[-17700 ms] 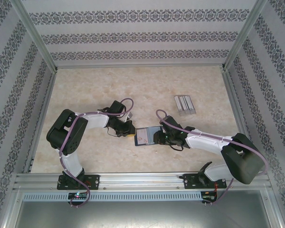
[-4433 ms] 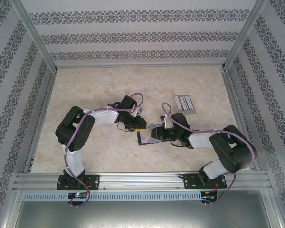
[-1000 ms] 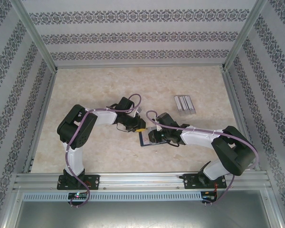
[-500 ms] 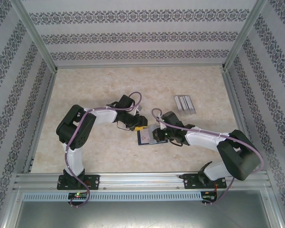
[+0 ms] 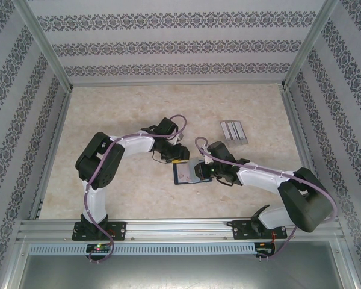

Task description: Put the credit cards into the card holder

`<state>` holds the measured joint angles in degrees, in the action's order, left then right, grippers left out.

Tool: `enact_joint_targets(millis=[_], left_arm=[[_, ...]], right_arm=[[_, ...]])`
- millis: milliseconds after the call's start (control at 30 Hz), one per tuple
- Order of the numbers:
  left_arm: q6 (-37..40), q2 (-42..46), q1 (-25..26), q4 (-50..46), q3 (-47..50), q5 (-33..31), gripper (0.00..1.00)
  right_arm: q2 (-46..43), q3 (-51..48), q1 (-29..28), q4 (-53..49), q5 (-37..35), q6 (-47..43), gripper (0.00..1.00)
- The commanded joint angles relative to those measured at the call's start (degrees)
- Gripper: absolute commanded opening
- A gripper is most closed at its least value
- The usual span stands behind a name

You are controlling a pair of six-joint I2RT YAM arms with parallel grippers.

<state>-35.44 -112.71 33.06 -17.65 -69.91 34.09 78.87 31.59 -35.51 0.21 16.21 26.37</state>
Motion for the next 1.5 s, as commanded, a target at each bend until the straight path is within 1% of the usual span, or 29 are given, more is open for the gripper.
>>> enact_joint_targets(millis=[0,67,133,200,300,533,733,800,867,900,967,1033,1133,1267,1400,1467], left_arm=[[2.61,-1.6,1.34,-3.18,-0.99,-0.51,0.48],[5.26,-1.61,2.45,-6.62,-2.91,-4.16,0.46],[7.15,-2.11,3.09,-8.33,-3.86,-6.62,0.43],[7.94,-3.12,3.06,-8.71,-3.83,-7.32,0.38],[8.66,-4.18,3.07,-8.88,-3.19,-8.07,0.34],[9.48,-3.94,3.1,-8.11,-1.74,-9.82,0.32],[9.4,-3.38,3.06,-7.5,-1.59,-8.76,0.32],[8.69,-2.44,3.02,-6.53,-1.12,-8.1,0.32],[7.97,-1.3,2.8,-5.44,-0.5,-7.48,0.33],[7.57,-0.76,2.72,-5.36,-0.44,-7.46,0.36],[6.53,0.48,2.71,-6.67,-0.83,-9.27,0.41],[5.12,2.76,2.61,-7.0,-0.66,-11.13,0.42],[2.97,6.7,1.85,-5.04,0.83,-12.04,0.44],[1.26,11.07,0.48,-5.55,1.08,-13.5,0.47],[1.6,13.34,-0.01,-5.99,1.0,-14.45,0.48],[2.14,13.82,-0.08,-6.21,1.03,-14.95,0.48]], right_arm=[[-0.85,-0.7,0.52,0.71,1.59,-0.66,0.13],[-0.56,-0.66,0.61,0.77,2.06,-0.51,0.15],[-0.63,-0.57,0.7,0.76,1.94,-0.46,0.15],[-1.2,-0.61,1.09,0.28,1.26,-0.31,0.16],[-2.36,-0.87,1.97,-0.45,1.27,0.05,0.19],[-4.84,-2.31,4.18,-1.95,1.78,-0.01,0.25],[-3.7,-2.24,4.48,-2.26,3.39,0.14,0.24],[-2.63,-2.09,4.32,-1.78,4.04,0.69,0.24],[-1.76,-1.9,3.96,-2.21,2.78,0.77,0.24],[-1.45,-1.8,3.93,-2.64,1.84,1.12,0.24],[-1.43,-1.93,3.91,-2.98,0.37,2.01,0.2],[-1.71,-2.06,3.87,-3.11,-0.42,2.53,0.17],[-1.62,-1.72,3.78,-4.01,-1.45,2.36,0.17],[-1.53,-1.07,3.6,-5.99,-4.24,3.25,0.22],[-2.17,0.37,2.84,-9.03,-7.67,3.63,0.32],[-3.94,0.9,2.4,-9.91,-8.34,4.17,0.34]])
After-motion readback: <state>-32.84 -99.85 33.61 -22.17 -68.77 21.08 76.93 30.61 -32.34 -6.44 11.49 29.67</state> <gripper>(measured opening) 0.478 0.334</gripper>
